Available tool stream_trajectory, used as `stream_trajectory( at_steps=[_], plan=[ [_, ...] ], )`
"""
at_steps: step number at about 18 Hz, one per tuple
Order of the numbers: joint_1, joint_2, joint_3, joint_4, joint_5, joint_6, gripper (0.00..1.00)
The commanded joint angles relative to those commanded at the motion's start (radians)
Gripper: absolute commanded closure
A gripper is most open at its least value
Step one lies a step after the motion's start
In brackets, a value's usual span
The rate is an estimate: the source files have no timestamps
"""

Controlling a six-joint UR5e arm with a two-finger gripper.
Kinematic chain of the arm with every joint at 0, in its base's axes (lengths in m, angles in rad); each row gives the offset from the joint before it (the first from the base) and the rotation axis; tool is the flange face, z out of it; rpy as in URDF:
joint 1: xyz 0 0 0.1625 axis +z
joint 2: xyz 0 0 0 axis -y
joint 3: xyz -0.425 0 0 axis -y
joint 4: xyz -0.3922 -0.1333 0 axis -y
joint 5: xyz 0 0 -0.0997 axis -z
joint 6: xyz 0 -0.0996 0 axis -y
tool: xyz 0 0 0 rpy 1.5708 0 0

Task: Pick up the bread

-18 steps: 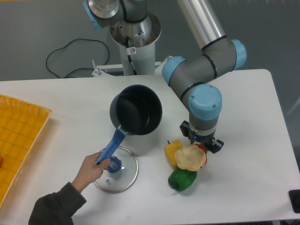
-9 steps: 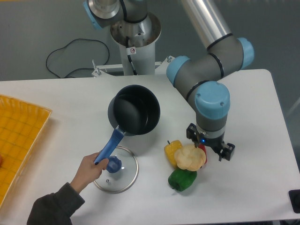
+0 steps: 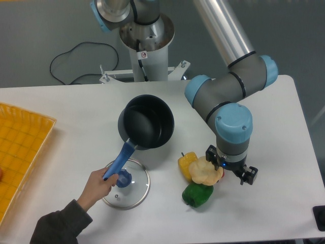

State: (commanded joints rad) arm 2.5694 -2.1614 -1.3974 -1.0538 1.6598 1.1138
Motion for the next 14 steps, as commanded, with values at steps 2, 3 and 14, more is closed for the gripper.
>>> stream_trajectory(
  at_steps=[2, 3, 14],
  plan=[
    [-0.003, -0.005, -0.011, 0.000, 0.002, -0.006, 0.18],
    [-0.005, -0.005, -0.020, 0.000, 0.003, -0.006, 0.19],
    [-0.006, 0.031, -0.043, -0.067, 0.000, 0.003, 0.69]
  ],
)
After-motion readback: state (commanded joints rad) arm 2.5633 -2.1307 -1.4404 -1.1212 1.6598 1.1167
